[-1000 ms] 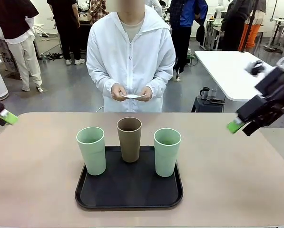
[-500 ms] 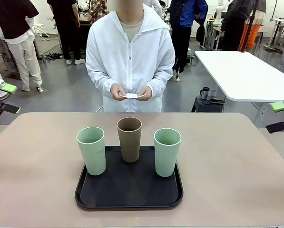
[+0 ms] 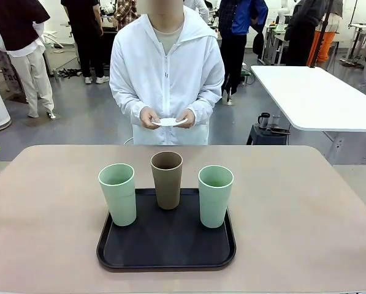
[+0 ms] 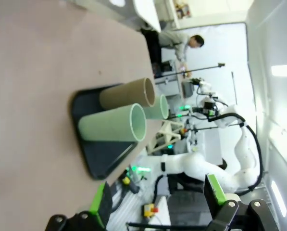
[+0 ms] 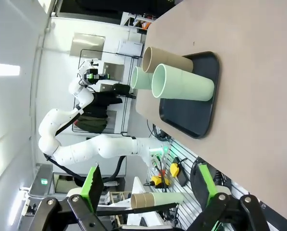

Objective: Place coasters on the table and set cups on them.
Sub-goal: Pick up one Reusable plastic cup and place it on a coaster set by the human.

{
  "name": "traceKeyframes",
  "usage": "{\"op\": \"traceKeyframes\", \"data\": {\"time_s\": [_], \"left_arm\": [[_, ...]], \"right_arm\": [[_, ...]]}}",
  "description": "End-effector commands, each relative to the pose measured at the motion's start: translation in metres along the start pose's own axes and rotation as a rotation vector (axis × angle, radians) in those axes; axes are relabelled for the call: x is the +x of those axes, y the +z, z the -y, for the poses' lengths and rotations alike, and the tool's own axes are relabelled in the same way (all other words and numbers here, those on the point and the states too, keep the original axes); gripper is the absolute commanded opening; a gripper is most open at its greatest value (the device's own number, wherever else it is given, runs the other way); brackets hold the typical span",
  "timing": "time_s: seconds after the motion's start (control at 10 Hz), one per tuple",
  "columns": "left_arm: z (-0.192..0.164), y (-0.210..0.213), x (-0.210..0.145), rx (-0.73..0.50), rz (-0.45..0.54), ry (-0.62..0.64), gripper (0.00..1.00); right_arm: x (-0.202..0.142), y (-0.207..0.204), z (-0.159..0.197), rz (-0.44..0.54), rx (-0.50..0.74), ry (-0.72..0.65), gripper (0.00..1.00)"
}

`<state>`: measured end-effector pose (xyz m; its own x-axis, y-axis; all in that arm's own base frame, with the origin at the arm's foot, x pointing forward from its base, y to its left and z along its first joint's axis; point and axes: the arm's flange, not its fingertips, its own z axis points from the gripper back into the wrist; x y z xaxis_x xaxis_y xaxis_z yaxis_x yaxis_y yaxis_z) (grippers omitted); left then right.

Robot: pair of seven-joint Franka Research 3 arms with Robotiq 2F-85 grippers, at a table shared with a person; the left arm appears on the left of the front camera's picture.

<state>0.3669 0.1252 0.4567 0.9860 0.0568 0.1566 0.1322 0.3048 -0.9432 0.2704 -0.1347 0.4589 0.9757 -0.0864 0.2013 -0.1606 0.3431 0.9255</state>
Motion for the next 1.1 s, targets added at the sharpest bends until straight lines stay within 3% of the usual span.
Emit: {"op": "traceKeyframes", "data": {"time_s": [0.0, 0.5, 0.6, 1.0], "left_arm": [[0.004, -0.014, -0.009, 0.014, -0.012, 0.03, 1.0], [0.01, -0.021, -0.026, 0.098, 0.042, 0.076, 1.0], [0.0, -0.021, -0.016, 0.039, 0.003, 0.057, 1.0], [0.0, -0.021, -0.016, 0.039, 0.003, 0.057, 1.0]], "right_arm": [[-0.002, 0.0, 0.002, -0.007, -0.007, 0.016, 1.0], [-0.003, 0.005, 0.001, 0.018, -0.022, -0.014, 1.0], [-0.003, 0.005, 0.001, 0.018, -0.022, -0.014, 1.0], [-0.003, 0.005, 0.001, 0.018, -0.022, -0.014, 1.0]]}}
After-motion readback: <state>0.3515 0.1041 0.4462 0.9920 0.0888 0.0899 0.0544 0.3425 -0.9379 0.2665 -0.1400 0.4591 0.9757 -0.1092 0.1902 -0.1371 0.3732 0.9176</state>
